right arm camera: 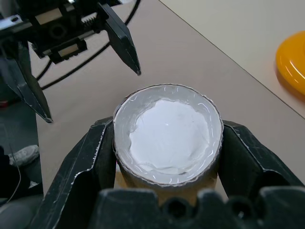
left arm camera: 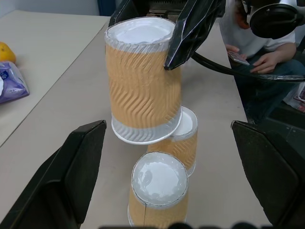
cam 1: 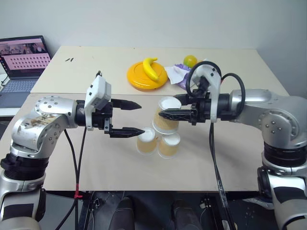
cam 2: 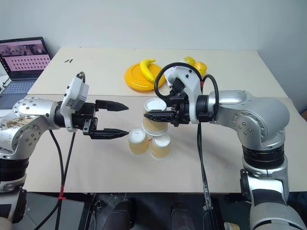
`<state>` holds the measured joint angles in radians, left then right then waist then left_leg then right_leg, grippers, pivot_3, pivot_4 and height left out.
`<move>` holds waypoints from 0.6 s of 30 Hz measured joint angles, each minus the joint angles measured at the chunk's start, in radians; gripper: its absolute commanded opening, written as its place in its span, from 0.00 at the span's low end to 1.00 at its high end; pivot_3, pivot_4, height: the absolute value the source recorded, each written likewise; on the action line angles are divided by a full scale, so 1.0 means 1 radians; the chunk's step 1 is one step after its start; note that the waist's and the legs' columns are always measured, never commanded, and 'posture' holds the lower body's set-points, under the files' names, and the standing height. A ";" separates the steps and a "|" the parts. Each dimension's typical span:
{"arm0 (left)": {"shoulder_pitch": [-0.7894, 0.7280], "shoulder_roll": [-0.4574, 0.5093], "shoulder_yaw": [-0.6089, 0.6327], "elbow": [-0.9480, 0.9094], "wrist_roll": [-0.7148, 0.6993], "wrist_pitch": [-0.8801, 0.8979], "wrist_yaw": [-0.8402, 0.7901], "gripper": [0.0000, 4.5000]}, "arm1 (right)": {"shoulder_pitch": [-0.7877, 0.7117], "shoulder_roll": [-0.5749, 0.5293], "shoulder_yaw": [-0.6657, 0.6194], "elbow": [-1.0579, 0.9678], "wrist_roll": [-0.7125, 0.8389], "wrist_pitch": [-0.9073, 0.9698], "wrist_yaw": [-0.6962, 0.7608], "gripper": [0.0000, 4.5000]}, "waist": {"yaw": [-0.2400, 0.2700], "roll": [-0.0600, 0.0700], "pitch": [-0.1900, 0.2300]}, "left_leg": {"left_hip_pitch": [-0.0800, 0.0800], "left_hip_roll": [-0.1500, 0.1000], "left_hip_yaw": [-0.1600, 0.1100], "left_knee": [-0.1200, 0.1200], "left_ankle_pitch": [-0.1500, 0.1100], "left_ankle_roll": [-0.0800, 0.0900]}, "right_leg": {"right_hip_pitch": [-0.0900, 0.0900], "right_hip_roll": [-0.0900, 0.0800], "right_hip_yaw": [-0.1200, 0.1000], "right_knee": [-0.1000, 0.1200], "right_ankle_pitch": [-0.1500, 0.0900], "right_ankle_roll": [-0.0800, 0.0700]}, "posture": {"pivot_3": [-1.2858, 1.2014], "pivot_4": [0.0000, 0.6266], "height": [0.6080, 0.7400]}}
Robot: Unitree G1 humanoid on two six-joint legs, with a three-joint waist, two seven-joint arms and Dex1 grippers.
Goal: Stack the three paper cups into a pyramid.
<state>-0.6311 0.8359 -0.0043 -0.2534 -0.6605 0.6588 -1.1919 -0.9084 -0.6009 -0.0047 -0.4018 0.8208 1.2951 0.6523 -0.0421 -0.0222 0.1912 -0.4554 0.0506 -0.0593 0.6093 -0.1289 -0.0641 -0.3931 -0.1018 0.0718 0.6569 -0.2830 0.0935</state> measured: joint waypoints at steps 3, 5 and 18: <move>0.000 0.000 0.000 0.001 0.001 0.000 -0.002 1.00 | -0.017 0.013 -0.013 -0.002 0.026 0.018 -0.022 0.64 | 0.000 0.000 0.000 | 0.000 0.000 0.000 0.000 0.000 0.000 | 0.000 0.000 0.000 0.000 0.000 0.000 | 0.52 0.24 0.94; 0.000 -0.002 -0.003 0.006 0.005 -0.001 -0.005 1.00 | -0.020 0.027 -0.013 -0.006 0.036 0.026 -0.029 0.64 | 0.000 0.000 0.000 | 0.000 0.000 0.000 0.000 0.000 0.000 | 0.000 0.000 0.000 0.000 0.000 0.000 | 0.52 0.24 0.94; -0.060 -0.034 -0.051 0.073 0.056 -0.029 -0.051 1.00 | 0.026 0.044 -0.020 -0.068 0.107 0.058 -0.095 0.64 | 0.001 0.000 0.000 | 0.000 0.000 0.000 0.000 0.000 0.000 | 0.000 0.000 0.000 0.000 0.000 0.000 | 0.52 0.24 0.94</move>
<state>-0.6914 0.8016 -0.0556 -0.1808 -0.6043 0.6295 -1.2431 -0.8829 -0.5568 -0.0250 -0.4695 0.9274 1.3530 0.5576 -0.0413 -0.0221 0.1912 -0.4556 0.0506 -0.0594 0.6091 -0.1289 -0.0641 -0.3932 -0.1017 0.0717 0.6568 -0.2830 0.0934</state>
